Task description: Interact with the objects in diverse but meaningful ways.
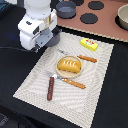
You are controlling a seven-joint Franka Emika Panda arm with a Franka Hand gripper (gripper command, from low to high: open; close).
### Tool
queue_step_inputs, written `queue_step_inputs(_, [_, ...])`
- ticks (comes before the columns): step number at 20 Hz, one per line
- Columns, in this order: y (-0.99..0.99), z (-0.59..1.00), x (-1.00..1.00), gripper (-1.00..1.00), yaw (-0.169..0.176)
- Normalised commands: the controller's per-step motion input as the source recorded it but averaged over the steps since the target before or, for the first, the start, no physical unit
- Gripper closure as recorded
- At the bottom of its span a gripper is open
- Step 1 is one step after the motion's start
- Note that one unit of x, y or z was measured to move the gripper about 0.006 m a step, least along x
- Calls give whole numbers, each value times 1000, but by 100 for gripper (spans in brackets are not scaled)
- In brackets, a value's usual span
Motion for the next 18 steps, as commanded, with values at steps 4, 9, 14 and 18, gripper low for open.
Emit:
queue_step_inputs(4, [-65, 2, -261, 100, 0])
queue_step_inputs(9, [-70, 0, -281, 100, 0])
queue_step_inputs(14, [-85, -11, -325, 100, 0])
queue_step_inputs(18, [-72, -4, -332, 100, 0])
